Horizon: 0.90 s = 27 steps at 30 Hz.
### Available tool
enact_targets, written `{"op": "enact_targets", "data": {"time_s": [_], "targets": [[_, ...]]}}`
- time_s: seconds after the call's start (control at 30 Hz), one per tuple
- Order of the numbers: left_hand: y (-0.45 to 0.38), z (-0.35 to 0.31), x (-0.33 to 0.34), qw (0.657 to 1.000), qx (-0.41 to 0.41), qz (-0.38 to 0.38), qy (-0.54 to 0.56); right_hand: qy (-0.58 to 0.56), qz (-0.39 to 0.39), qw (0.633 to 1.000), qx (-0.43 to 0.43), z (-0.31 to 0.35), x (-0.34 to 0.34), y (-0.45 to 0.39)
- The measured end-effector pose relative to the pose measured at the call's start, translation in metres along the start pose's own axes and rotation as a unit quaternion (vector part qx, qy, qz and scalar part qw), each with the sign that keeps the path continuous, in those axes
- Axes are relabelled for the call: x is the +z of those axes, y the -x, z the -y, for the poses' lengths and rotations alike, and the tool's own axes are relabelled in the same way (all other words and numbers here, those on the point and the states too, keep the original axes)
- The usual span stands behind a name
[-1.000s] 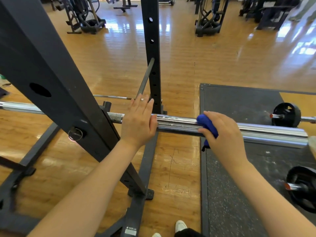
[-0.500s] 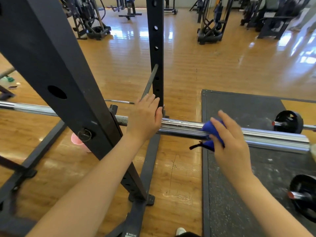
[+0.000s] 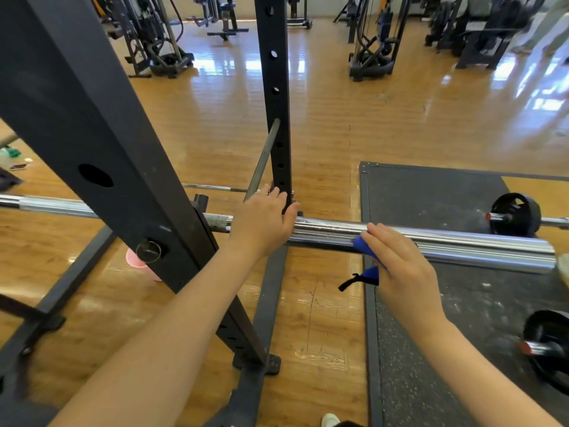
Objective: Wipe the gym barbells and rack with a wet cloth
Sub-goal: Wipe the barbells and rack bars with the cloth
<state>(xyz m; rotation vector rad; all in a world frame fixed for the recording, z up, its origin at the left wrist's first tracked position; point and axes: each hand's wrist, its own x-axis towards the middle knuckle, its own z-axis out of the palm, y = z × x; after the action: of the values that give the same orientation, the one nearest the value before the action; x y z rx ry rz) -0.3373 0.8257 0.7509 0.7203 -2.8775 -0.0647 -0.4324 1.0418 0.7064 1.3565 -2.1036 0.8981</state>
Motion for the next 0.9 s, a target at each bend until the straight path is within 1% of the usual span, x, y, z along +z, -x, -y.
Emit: {"op": "enact_targets", "data": {"time_s": [0.07,0.1,0.13,0.17,0.2,0.23,0.27,0.3,0.37,0.4,0.47,0.53,0.6,0.67,0.77,0.87,0.9], "targets": [[-0.014,0.0,-0.007,0.997,-0.008,0.074,0.01,-0.023,0.004,0.999,0.024,0.0,-0.003,-0.002],[-0.019,0.0,-0.011,0.994,-0.02,0.099,0.038,-0.041,0.002,0.998,0.042,0.001,-0.005,-0.006],[-0.021,0.002,-0.011,0.992,-0.028,0.101,0.072,-0.057,-0.004,0.997,0.058,0.001,-0.008,-0.011],[-0.02,0.003,-0.009,0.991,-0.032,0.075,0.108,-0.067,-0.013,0.995,0.072,0.0,-0.01,-0.017],[-0.014,0.003,-0.004,0.989,-0.032,0.014,0.141,-0.07,-0.023,0.994,0.082,-0.002,-0.012,-0.023],[-0.005,0.003,-0.001,0.986,-0.028,-0.063,0.154,-0.071,-0.027,0.993,0.09,-0.004,-0.013,-0.029],[0.004,0.002,0.004,0.983,-0.017,-0.123,0.135,-0.07,-0.022,0.992,0.099,-0.006,-0.013,-0.034],[0.012,0.002,0.01,0.983,0.0,-0.159,0.097,-0.068,-0.004,0.992,0.11,-0.007,-0.011,-0.039],[0.023,0.003,0.022,0.985,0.022,-0.167,0.037,-0.048,0.034,0.992,0.114,-0.004,-0.002,-0.041],[0.024,0.003,0.026,0.985,0.023,-0.169,0.021,-0.029,0.037,0.994,0.101,-0.002,0.003,-0.038],[0.021,0.005,0.028,0.985,0.021,-0.173,0.007,0.001,0.023,0.997,0.069,0.001,0.009,-0.029],[0.017,0.007,0.028,0.985,0.037,-0.17,0.01,0.009,-0.001,0.999,0.041,0.002,0.01,-0.018],[0.013,0.009,0.026,0.986,0.056,-0.157,0.033,0.0,-0.027,0.999,0.018,0.002,0.01,-0.007],[0.01,0.01,0.02,0.989,0.052,-0.131,0.054,-0.022,-0.034,0.999,0.003,0.002,0.012,0.005],[0.0,0.009,0.003,0.996,0.032,-0.048,0.069,-0.054,-0.019,0.998,0.0,0.01,0.015,0.013],[-0.017,0.007,-0.008,0.994,0.01,0.048,0.093,-0.084,-0.02,0.996,0.024,0.016,0.014,-0.005],[-0.019,0.007,-0.009,0.992,-0.001,0.054,0.117,-0.093,-0.025,0.995,0.037,0.018,0.012,-0.016]]}}
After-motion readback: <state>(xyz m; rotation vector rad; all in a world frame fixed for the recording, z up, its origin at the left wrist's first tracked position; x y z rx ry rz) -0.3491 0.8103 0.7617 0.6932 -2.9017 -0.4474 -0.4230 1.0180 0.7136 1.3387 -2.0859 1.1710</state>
